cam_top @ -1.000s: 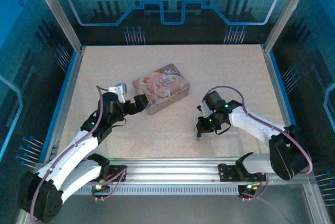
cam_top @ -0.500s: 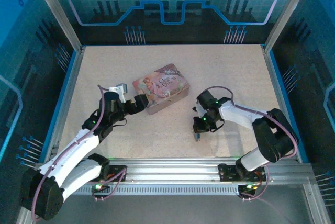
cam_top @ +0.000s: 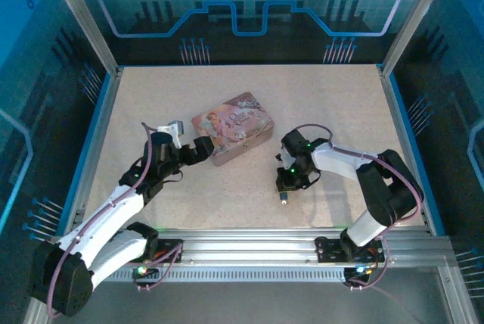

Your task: Unlock the padlock with the key

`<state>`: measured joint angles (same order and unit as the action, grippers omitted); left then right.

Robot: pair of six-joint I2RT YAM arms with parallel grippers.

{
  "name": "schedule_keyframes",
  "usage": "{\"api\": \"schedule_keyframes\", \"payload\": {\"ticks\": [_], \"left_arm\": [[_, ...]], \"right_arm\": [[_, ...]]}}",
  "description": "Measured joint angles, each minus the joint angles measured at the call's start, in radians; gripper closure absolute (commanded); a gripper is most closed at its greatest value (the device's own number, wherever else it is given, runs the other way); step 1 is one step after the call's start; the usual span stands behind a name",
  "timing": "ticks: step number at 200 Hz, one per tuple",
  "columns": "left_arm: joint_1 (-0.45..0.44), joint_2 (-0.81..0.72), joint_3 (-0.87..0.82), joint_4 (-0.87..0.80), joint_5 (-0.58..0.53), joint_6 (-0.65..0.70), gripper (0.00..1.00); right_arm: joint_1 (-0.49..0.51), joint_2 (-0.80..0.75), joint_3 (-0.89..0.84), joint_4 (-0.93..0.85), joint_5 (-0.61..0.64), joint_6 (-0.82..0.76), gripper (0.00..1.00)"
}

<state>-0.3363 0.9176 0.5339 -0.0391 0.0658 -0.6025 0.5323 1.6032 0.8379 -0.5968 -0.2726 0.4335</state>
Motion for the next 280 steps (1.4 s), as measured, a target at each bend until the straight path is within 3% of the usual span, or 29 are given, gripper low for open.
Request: {"api": "schedule_keyframes", "payload": {"ticks": [79,129,163,189,235,280], "left_arm": [[0.002,0.000,0.000,-0.001,0.000,0.000,0.01],[0.012,-0.002,0.000,-0.009,-0.003,-0.002,0.01],[0.023,-0.003,0.030,-0.039,-0.014,-0.001,0.01],[0.037,-0.004,0.076,-0.064,-0.041,0.005,0.01],[0.053,-0.029,0.147,-0.086,-0.145,0.074,0.01],[0.059,-0.072,0.148,-0.076,-0.273,0.192,0.01]], "right_arm": [[0.000,-0.005,0.000,0.003,0.030,0.003,0.78],[0.000,-0.121,0.000,0.000,0.061,0.003,0.63],[-0.013,-0.227,0.000,-0.017,0.109,-0.005,0.48],[-0.065,-0.330,0.000,-0.019,0.138,-0.027,0.36],[-0.204,-0.490,-0.006,-0.008,0.168,-0.083,0.01],[-0.384,-0.625,-0.097,0.048,0.167,-0.147,0.00]]}}
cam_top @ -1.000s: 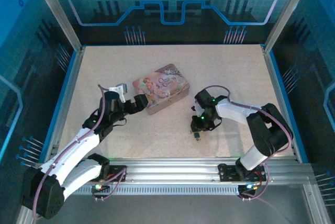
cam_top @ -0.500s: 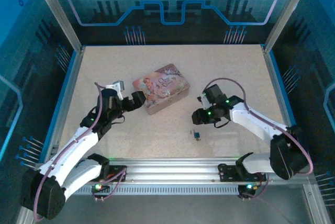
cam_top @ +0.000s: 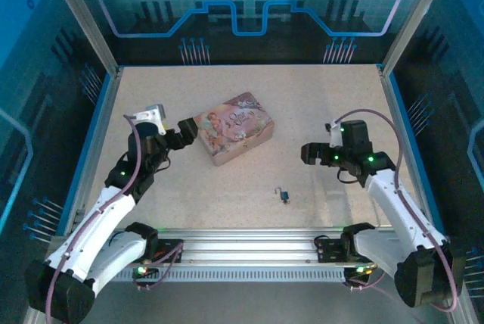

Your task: Unlock the padlock with the key

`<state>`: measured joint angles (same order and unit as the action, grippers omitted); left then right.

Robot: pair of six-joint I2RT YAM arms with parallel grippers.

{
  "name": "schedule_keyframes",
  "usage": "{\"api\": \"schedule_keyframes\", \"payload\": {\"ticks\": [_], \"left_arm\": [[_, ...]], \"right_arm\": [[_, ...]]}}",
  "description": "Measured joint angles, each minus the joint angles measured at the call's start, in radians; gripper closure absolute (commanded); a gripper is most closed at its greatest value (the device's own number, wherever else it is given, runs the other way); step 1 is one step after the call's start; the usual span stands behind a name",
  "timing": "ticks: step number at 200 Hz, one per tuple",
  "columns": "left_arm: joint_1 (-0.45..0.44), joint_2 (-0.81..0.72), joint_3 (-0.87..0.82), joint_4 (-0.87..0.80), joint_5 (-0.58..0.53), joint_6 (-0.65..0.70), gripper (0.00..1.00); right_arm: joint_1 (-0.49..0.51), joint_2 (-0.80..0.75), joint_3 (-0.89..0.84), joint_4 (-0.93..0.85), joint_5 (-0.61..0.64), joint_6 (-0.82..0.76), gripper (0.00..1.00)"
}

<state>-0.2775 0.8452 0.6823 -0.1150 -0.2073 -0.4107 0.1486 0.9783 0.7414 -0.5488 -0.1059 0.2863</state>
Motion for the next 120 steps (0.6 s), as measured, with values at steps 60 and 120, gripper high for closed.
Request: {"api": "schedule_keyframes", "payload": {"ticks": [60,120], "left_arm": [[0.004,0.011,-0.187,0.244,-0.181,0.239,0.01],[0.058,0.109,-0.289,0.394,-0.252,0.375,0.01]], "right_arm": [[-0.120,-0.080,-0.172,0.186,0.050,-0.083,0.00],[-0.138,-0.168,-0.449,0.486,0.211,-0.193,0.00]]}}
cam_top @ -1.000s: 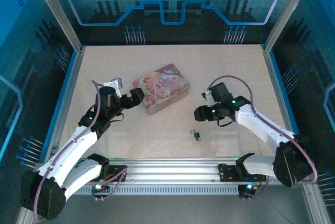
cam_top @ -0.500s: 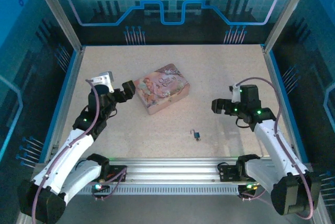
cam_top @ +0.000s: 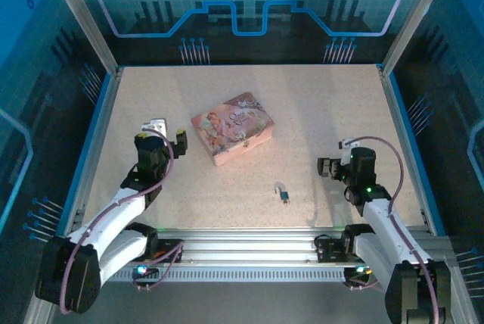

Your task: Unlock the padlock with the key

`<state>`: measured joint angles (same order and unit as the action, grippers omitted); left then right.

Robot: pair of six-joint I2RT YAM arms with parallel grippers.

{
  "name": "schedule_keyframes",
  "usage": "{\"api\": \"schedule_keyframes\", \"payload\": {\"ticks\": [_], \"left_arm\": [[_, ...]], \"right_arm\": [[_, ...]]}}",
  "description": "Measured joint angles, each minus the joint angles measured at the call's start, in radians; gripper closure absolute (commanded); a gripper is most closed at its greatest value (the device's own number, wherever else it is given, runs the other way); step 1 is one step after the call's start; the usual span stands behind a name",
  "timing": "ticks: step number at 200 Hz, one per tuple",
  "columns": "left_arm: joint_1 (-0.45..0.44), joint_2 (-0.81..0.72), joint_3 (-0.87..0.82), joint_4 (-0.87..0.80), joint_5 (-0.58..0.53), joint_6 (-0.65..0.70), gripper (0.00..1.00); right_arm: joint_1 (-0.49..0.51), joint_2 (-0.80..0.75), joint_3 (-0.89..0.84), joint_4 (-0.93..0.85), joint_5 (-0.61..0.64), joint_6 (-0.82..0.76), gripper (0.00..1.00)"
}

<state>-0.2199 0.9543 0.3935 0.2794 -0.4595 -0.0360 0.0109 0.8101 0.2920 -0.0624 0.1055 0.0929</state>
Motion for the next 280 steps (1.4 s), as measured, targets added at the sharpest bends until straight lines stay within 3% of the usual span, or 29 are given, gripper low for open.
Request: {"api": "schedule_keyframes", "payload": {"ticks": [77,120,208,280], "left_arm": [[0.100,0.018,-0.119,0.076,0.054,-0.027,0.01],[0.152,0.087,-0.127,0.146,0.132,-0.044,0.01],[0.168,0.264,-0.126,0.335,0.265,-0.032,0.01],[0.204,0.371,-0.084,0.439,0.339,-0.012,0.01]], "right_arm": [[-0.014,0.046,-0.063,0.319,-0.028,-0.034,0.00],[-0.009,0.245,-0.043,0.452,-0.063,-0.055,0.00],[0.054,0.619,0.073,0.777,-0.080,-0.121,0.00],[0.051,0.692,0.127,0.794,-0.076,-0.114,0.00]]}}
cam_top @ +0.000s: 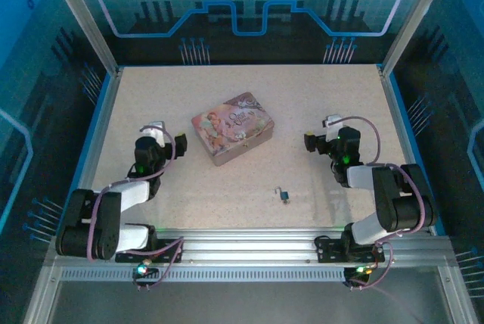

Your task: Unlock the padlock with the key

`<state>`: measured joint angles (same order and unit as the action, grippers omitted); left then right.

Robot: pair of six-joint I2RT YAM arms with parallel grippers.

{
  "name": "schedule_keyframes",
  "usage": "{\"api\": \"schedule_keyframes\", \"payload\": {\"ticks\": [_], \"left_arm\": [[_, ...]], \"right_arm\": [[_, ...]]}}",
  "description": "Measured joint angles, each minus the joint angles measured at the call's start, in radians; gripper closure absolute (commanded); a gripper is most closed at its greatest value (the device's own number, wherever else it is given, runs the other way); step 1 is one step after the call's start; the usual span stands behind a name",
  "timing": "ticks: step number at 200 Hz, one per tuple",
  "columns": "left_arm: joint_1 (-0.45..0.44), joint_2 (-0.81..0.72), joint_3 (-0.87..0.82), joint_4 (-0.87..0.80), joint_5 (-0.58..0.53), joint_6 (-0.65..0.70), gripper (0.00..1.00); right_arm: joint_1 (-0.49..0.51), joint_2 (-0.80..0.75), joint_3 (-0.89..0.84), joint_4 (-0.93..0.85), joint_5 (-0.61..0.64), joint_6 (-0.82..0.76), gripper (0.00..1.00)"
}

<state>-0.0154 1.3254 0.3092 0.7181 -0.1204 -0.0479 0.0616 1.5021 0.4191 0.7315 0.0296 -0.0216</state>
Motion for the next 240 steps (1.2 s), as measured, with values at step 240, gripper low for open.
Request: {"api": "schedule_keyframes", "payload": {"ticks": [240], "left_arm": [[0.014,0.230,0.062,0.199,0.048,0.029,0.01]], "right_arm": [[0.000,0.000,0.000,0.002,0.012,0.002,0.00]]}}
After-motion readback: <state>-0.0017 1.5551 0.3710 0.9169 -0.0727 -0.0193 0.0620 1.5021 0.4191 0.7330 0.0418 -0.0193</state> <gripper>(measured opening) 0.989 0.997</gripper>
